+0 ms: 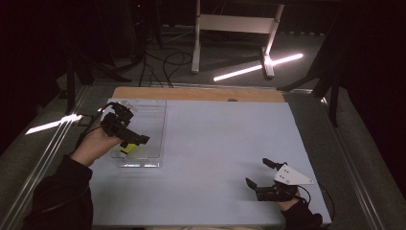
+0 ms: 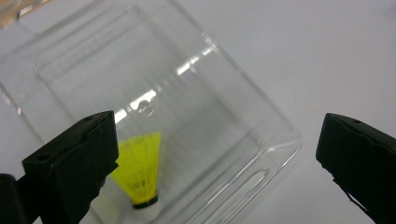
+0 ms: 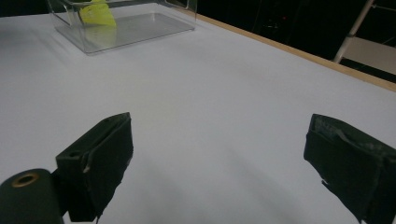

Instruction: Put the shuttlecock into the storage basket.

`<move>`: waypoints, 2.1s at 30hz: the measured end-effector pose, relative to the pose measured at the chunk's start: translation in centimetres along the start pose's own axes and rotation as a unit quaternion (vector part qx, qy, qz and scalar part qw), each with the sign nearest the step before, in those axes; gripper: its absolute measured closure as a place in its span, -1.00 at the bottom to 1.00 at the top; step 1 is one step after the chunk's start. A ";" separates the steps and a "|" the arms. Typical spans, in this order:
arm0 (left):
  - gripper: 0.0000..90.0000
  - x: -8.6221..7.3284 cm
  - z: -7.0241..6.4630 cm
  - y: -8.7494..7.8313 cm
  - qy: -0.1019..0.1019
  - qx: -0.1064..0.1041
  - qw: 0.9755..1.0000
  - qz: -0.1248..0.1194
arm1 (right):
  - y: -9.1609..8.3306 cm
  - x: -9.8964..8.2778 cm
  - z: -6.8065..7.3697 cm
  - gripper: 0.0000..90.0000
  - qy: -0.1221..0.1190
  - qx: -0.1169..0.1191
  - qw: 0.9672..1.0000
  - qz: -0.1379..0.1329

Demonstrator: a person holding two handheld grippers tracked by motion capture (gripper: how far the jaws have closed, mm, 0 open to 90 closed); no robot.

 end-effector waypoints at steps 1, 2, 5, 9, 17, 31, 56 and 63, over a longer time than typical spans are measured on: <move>-1.00 0.5 -0.4 0.0 0.008 -0.003 1.000 -0.001 | 0.0 0.0 0.0 -0.82 0.000 0.000 1.000 0.000; -1.00 0.5 -0.4 0.0 0.008 -0.003 1.000 -0.001 | 0.0 0.0 0.0 -0.82 0.000 0.000 1.000 0.000; -1.00 1.3 -1.1 0.1 0.012 -0.010 1.000 -0.010 | 0.0 0.0 -0.1 -0.82 0.001 0.000 1.000 0.001; -1.00 2.5 -2.4 0.4 0.024 -0.016 0.999 -0.022 | 0.0 0.1 0.0 -0.82 -0.003 -0.001 1.000 0.000; -1.00 3.9 -4.6 1.0 0.054 -0.030 0.998 -0.031 | -0.1 0.0 -0.1 -0.82 -0.001 -0.001 1.000 -0.001; -1.00 6.1 -10.1 2.4 0.118 -0.084 0.988 -0.059 | -0.2 0.0 0.0 -0.82 -0.002 0.000 1.000 -0.001; -1.00 4.3 -16.6 6.2 0.205 -0.148 0.964 -0.081 | -0.2 0.0 0.0 -0.82 -0.002 0.001 1.000 -0.001; -1.00 2.7 -17.5 7.1 0.204 -0.169 0.960 -0.092 | -0.2 0.1 0.0 -0.82 -0.003 0.000 1.000 -0.001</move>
Point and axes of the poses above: each handheld gripper's, and its own axes: y roughly forward along the jaws, x roughly out of its top, z roughly to its left, the point moved 10 cm from there along y, roughly forward along the jaws, and after that the axes turned 3 degrees about y, right-handed, at the moved point
